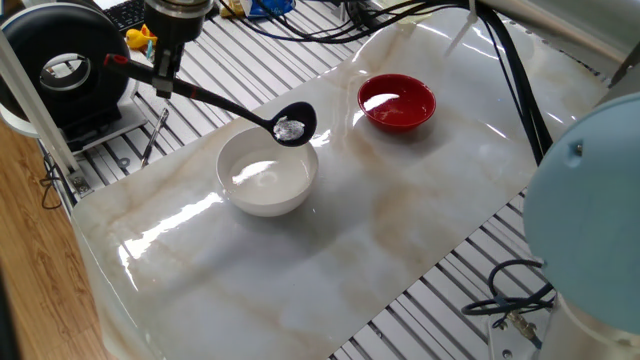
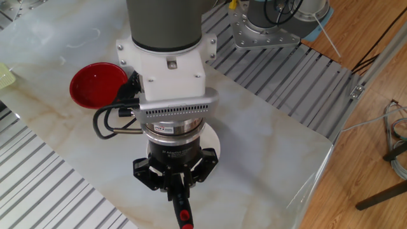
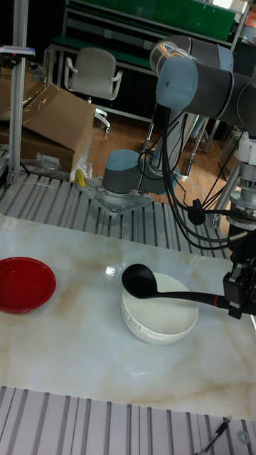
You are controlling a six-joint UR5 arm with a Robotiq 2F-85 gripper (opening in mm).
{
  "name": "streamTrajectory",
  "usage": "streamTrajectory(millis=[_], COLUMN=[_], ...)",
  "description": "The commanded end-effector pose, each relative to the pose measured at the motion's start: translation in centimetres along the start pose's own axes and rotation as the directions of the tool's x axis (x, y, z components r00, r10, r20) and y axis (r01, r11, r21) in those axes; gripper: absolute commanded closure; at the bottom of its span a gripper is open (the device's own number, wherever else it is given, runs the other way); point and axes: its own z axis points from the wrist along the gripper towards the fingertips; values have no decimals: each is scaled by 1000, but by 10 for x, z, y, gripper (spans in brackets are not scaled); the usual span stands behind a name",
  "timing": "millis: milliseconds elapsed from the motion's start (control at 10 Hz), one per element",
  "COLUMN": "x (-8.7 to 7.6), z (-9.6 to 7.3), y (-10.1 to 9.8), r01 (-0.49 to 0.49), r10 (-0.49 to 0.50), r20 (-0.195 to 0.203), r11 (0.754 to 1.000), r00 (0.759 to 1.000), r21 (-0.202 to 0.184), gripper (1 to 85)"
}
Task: Scoop water with a large spoon from one bowl to another
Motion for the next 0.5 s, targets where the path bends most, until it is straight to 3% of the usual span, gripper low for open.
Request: streamTrajectory(millis=[0,400], x=[-5,-6], z=[2,1], y=[3,5], r01=[-23,-38], r10=[24,38], r20=[16,12], r11=[1000,999], r00=[1000,999], r21=[-20,-18], gripper=[843,843])
